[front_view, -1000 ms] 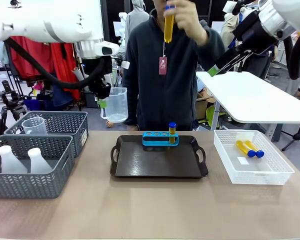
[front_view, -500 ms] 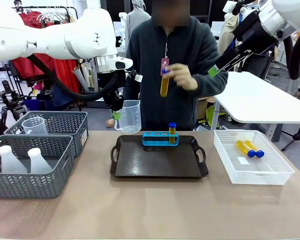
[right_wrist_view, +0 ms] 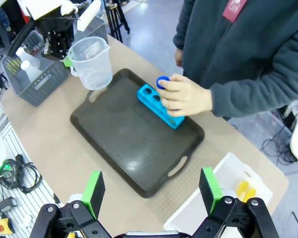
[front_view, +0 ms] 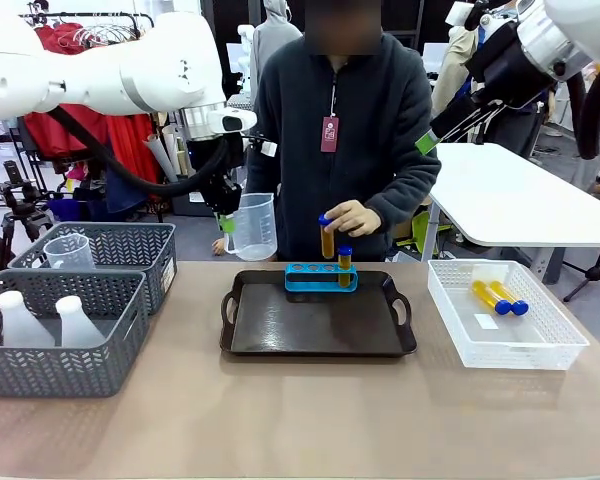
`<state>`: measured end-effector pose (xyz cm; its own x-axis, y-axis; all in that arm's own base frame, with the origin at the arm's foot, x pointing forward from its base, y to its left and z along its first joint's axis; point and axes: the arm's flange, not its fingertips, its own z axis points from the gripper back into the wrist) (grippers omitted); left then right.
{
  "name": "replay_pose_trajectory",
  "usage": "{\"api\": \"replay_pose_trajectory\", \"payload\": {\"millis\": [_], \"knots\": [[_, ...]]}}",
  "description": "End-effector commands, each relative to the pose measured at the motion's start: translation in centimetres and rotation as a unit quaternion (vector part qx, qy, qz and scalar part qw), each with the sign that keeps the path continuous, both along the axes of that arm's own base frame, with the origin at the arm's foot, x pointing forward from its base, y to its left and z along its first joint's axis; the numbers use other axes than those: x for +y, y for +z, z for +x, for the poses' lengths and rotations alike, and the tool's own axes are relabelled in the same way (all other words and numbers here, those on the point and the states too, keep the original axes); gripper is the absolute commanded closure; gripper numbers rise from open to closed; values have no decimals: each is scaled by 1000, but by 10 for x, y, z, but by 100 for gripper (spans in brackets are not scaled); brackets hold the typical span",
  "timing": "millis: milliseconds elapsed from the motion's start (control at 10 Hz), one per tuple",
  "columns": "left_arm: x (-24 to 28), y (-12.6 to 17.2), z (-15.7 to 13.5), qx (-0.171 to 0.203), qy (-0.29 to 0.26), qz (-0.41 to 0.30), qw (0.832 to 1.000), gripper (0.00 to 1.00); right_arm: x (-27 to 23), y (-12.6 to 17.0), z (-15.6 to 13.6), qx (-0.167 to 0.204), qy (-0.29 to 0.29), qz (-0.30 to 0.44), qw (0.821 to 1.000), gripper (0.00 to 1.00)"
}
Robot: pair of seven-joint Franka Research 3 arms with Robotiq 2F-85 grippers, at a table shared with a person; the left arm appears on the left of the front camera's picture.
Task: Prepare the laboratory tools.
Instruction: Pick up one Large Measuring Cup and place it on the Handle tray.
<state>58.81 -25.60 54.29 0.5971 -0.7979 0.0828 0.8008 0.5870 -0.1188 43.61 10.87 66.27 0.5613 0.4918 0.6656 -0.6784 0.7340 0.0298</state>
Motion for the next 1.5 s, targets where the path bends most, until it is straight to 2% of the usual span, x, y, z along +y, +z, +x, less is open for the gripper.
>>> {"api": "replay_pose_trajectory", "payload": {"millis": [0, 700, 800, 1200, 1400], "knots": [[-6, -3, -1, -1, -6, 3, 1000, 100, 0, 1, 0, 0, 1, 2, 1000, 0], [-9, -5, -2, 4, -7, 2, 1000, 100, 0, 1, 0, 0, 1, 2, 1000, 0], [-20, -12, -6, -18, -18, 36, 999, 100, 0, 1, 0, 0, 1, 2, 1000, 0], [-87, -36, -9, -39, -68, 62, 995, 100, 0, 1, 0, 0, 1, 2, 1000, 0], [-117, -54, -10, -47, -125, 72, 988, 100, 0, 1, 0, 0, 1, 2, 1000, 0]]}}
